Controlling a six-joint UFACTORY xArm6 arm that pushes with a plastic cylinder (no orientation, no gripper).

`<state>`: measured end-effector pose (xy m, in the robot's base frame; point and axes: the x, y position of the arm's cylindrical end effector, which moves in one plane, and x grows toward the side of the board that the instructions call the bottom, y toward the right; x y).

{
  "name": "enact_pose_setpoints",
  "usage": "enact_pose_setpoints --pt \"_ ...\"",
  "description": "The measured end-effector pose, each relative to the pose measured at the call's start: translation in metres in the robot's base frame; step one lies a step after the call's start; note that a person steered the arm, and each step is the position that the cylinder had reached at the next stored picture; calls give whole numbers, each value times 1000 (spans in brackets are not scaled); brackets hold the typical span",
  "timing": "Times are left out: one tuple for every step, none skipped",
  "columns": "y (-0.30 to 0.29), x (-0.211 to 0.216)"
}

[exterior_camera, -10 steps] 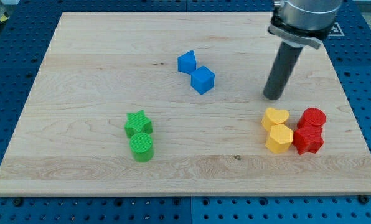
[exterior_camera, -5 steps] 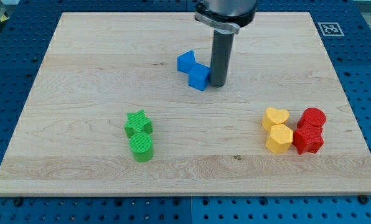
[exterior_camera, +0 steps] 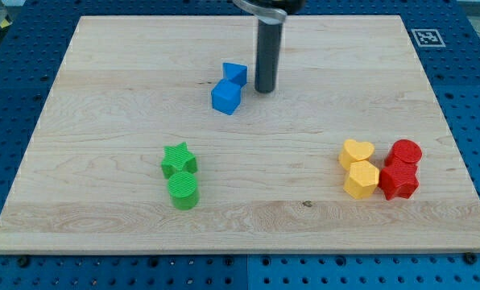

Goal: Move both the blue blocks slightly to the left

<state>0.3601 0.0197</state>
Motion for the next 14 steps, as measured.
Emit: enact_pose_setpoints --pt "-29 -6" --pt "-29 -6" --pt "-29 -16" --pt "-36 -64" --pt "-42 -45" --pt "-42 -27" --pt "-44 -27" --pt "-45 -27" --pt "-49 -27" --pt "-52 -27" --pt "-54 -27" --pt "-55 -27" --pt "-55 -32" --pt "-55 -53"
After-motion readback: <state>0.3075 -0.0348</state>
